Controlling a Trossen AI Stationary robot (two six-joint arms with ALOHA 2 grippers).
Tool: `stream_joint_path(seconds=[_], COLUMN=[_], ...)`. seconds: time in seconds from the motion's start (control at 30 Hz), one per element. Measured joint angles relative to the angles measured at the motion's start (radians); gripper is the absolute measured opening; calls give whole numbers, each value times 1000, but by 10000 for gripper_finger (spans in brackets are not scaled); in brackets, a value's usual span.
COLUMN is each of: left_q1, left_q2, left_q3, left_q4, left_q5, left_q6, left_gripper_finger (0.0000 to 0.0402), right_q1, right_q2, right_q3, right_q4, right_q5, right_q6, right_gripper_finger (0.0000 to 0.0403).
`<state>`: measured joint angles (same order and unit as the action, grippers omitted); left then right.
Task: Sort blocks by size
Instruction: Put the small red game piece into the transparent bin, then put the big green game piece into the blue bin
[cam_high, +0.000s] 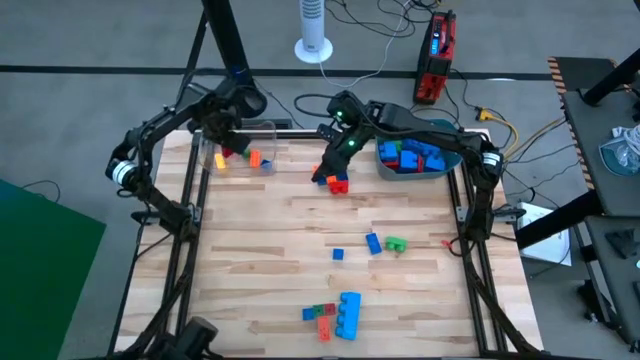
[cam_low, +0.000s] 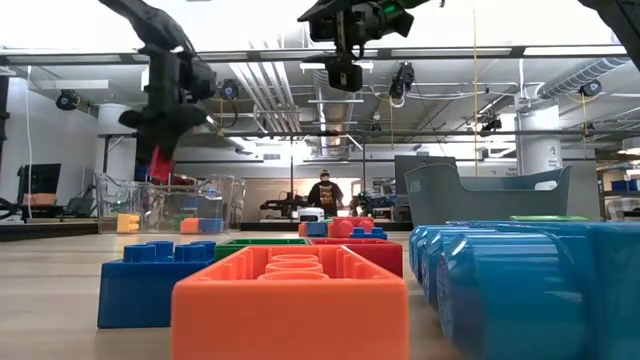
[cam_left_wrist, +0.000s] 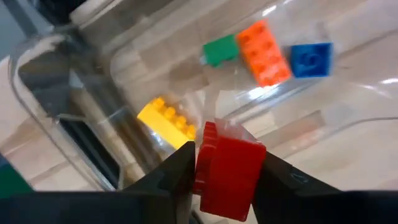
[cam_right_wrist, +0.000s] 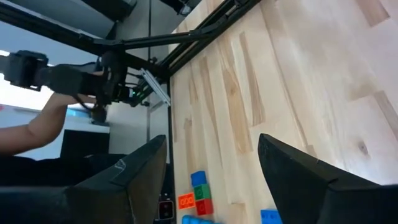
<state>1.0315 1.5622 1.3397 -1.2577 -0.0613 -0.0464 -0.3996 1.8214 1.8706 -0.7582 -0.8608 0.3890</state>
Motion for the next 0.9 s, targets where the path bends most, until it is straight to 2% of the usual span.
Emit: stream_joint_path(seconds=[0.23, 0.53, 0.7, 0.9], left_q1=[0, -26, -101, -239], left_q2=[-23, -174, -300, -422], left_q3=[-26, -27, -28, -42], left_q4=[9, 24, 65, 168], left_q5=[-38, -2, 75, 80], left_q6=[0, -56, -90, -119], left_gripper_finger=[150, 155, 155, 155], right_q1=[0, 1, 17, 82], right_q2=[0, 0, 0, 0], right_q3=[0, -4, -6, -15], right_q4=[0, -31, -217, -550], right_q5=[57, 118, 211, 379], right_q6=[-6, 18, 28, -6], right_gripper_finger=[262, 265, 249, 234])
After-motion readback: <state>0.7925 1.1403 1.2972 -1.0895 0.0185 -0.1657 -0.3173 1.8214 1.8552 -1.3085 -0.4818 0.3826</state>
